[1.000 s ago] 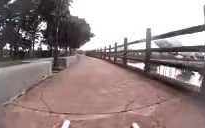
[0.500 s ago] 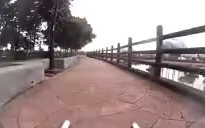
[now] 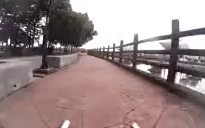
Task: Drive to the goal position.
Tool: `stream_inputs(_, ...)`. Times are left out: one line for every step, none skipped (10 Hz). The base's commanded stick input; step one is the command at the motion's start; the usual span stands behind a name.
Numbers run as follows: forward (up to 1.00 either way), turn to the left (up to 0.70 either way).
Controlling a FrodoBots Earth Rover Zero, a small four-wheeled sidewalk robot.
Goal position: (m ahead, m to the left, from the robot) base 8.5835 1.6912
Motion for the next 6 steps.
stream_inputs(1.00,0.02)
stream_inputs(1.00,0.02)
stream_inputs(1.00,0.02)
stream_inputs(1.00,0.02)
stream_inputs(1.00,0.02)
stream_inputs(1.00,0.02)
